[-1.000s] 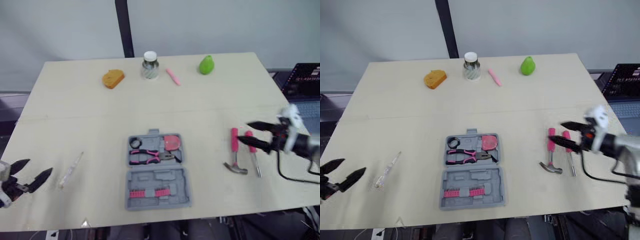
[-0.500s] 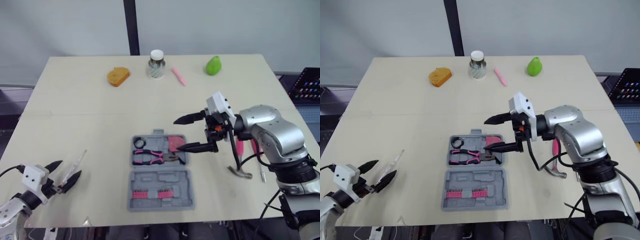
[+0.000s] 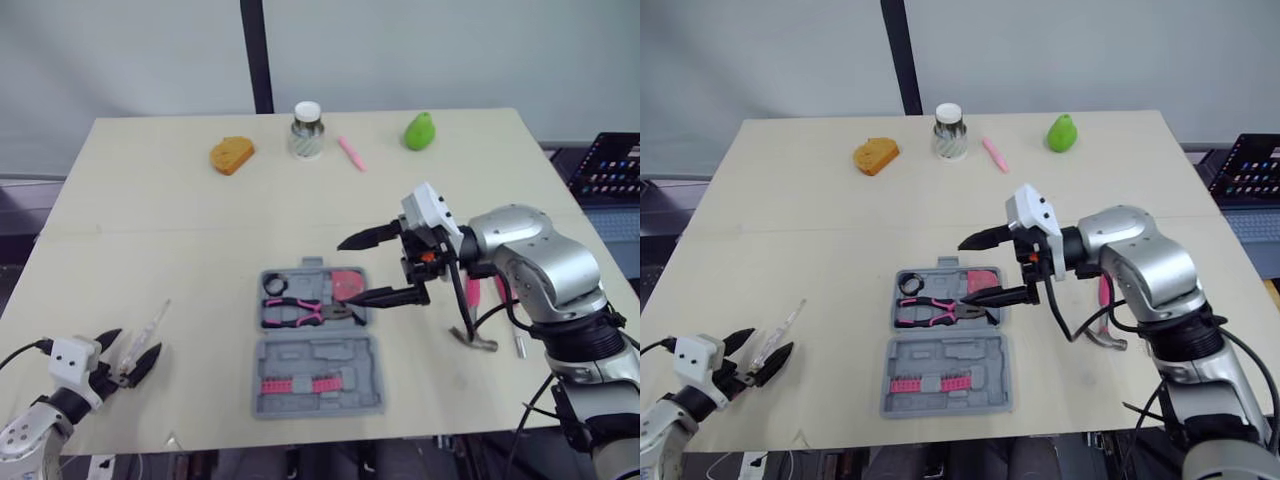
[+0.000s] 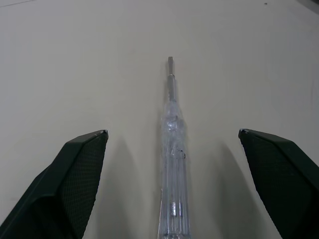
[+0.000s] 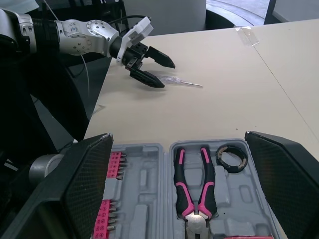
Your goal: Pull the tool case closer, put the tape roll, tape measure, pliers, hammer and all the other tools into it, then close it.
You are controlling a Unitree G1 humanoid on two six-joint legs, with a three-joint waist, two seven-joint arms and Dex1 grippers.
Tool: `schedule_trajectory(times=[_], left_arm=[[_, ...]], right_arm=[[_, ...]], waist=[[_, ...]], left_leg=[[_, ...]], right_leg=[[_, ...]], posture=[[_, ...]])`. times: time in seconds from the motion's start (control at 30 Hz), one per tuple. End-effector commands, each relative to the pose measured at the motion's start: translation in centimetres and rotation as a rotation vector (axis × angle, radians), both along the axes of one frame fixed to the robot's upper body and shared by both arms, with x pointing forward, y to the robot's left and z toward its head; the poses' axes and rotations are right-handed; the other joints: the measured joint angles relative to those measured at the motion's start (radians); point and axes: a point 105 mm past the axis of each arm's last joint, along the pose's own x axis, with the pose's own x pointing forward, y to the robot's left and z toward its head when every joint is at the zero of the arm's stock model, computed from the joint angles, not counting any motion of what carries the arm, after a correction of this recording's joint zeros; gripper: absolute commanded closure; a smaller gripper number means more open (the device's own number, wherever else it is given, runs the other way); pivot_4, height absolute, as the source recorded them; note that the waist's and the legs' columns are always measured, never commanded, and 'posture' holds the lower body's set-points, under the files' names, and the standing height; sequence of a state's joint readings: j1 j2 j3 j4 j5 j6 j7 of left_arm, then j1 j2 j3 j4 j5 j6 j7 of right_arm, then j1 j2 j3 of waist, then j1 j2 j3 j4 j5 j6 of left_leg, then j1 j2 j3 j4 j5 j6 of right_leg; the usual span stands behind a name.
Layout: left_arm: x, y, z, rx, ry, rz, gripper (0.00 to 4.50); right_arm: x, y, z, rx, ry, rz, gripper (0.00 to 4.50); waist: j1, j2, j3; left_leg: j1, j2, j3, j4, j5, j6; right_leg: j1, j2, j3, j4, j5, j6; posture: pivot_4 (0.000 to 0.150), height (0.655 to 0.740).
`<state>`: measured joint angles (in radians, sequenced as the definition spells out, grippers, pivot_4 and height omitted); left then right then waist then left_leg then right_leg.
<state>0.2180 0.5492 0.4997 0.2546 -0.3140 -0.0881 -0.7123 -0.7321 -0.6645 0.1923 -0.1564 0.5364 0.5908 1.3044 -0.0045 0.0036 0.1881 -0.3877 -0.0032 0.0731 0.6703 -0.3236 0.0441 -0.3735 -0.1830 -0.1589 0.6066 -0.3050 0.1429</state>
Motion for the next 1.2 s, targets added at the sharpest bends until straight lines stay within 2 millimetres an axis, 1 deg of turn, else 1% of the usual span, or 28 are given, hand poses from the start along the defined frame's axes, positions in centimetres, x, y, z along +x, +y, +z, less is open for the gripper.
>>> schedule_trajectory(times=[0.03,0.2,0.37,0.6,0.77,0.9,1.2], left_arm=[[0.0,0.2,0.8,0.003,-0.02,0.014,0.0],[0.2,-0.2,0.1,-0.015,0.028,0.014,0.0],[0.7,-0.2,-0.1,-0.028,0.039,0.023,0.0],[1.8,-0.3,-0.6,-0.022,0.077,0.016,0.0],[1.8,-0.5,-1.8,-0.016,0.137,0.005,0.0],[1.7,-0.4,-2.2,-0.016,0.16,0.012,0.0],[0.8,-0.2,-3.3,-0.017,0.251,0.02,0.0]], right_arm=[[-0.6,0.5,1.0,0.0,-0.05,0.037,0.02],[-0.7,0.6,1.2,0.002,-0.057,0.043,0.02],[-0.6,0.7,1.2,0.007,-0.06,0.044,0.02],[-0.2,0.7,1.0,0.015,-0.06,0.034,0.02],[-0.1,0.7,0.9,0.015,-0.06,0.029,0.02],[0.0,0.7,0.8,0.016,-0.062,0.026,0.02],[-0.2,0.6,0.8,0.018,-0.065,0.022,0.02]], waist=[[0.0,0.0,0.0],[0.0,0.0,0.0],[0.0,0.0,0.0],[0.001,0.0,0.0],[0.001,0.0,0.0],[0.001,0.0,0.0],[0.001,0.0,0.0]], left_leg=[[0.0,0.0,0.0,0.0,0.0,0.0],[0.0,0.0,0.0,0.0,0.0,0.0],[0.0,0.0,0.0,0.0,0.0,0.0],[0.0,0.0,0.0,0.0,0.0,0.0],[0.0,0.0,0.0,0.0,0.0,0.0],[0.001,0.0,0.0,0.0,0.002,0.0],[0.002,0.0,0.0,-0.001,0.002,-0.001]], right_leg=[[0.0,0.0,0.0,0.0,0.0,0.0],[0.0,0.0,0.0,0.0,0.0,0.0],[0.0,0.0,0.0,0.0,0.0,0.0],[0.0,0.0,0.0,0.001,0.0,0.0],[0.0,0.0,0.0,0.001,0.0,0.0],[0.0,0.0,0.0,0.002,0.0,0.0],[-0.001,0.0,0.0,0.004,0.0,0.0]], posture=[[0.15,0.74],[0.15,0.74],[0.15,0.74],[0.15,0.74],[0.15,0.74],[0.15,0.74],[0.15,0.74]])
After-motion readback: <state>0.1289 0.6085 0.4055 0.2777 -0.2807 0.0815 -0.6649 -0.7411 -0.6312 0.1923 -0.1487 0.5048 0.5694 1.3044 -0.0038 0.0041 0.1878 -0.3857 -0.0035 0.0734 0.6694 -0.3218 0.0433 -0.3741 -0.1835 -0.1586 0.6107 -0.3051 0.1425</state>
